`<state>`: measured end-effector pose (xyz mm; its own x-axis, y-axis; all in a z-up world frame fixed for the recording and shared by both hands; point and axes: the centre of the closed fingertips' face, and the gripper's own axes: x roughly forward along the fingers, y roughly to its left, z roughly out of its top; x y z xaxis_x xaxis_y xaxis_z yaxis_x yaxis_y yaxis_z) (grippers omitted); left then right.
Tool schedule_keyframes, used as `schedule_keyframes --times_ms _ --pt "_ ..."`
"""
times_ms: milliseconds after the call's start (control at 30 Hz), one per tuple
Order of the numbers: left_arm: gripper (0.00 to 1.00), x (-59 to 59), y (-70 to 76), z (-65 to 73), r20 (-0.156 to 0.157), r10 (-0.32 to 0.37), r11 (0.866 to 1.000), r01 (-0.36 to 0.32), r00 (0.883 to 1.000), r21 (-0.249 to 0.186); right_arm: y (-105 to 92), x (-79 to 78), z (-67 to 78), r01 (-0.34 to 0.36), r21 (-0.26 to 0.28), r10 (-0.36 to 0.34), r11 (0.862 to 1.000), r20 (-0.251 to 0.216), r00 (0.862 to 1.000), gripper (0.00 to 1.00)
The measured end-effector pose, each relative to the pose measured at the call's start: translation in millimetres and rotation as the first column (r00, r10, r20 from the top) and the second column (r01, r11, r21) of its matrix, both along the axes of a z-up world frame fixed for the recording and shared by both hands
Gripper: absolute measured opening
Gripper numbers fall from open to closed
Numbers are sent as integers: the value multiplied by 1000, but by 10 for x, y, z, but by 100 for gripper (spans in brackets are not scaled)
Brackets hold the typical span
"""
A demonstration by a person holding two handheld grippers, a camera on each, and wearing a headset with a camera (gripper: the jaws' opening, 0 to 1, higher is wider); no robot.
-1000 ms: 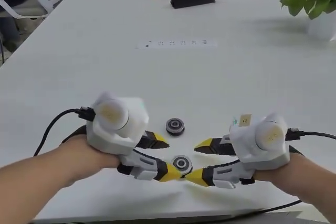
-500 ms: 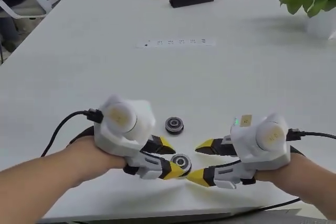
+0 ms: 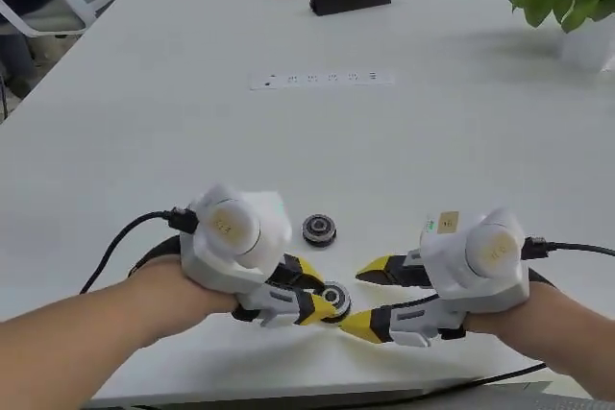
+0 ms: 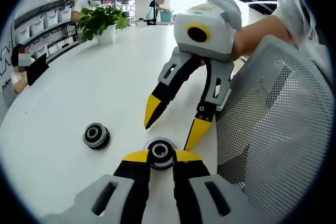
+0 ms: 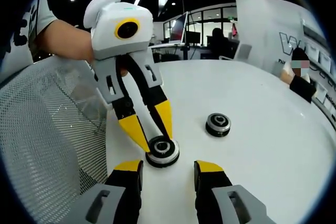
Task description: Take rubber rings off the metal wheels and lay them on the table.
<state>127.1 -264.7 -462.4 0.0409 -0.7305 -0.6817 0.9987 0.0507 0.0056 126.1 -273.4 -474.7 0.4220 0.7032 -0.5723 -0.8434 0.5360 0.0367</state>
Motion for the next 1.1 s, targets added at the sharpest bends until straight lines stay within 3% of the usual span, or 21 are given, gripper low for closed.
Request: schedule_keyframes --times_ms 67,433,600,633,700,1100 --pt "10 -6 -12 -2 23 -11 1000 11 1000 2 0 0 -2 1 -1 -1 1000 1 1000 37" --pt "9 9 -23 1 12 14 1000 -14 1000 -10 21 -6 -30 3 7 -3 1000 -6 1000 34" --pt "8 19 -27 2 14 24 1000 -23 1000 -14 46 8 10 18 43 -17 999 -15 1000 33" --pt "7 27 -50 18 45 -7 1000 8 999 -22 49 10 17 20 46 -19 999 -16 1000 33" --pt "7 18 -36 4 29 14 1000 -14 999 -15 53 15 25 19 44 -18 999 -14 1000 32" --pt "7 11 -26 9 32 24 1000 -23 999 -18 111 22 -1 24 59 -22 998 -31 999 28"
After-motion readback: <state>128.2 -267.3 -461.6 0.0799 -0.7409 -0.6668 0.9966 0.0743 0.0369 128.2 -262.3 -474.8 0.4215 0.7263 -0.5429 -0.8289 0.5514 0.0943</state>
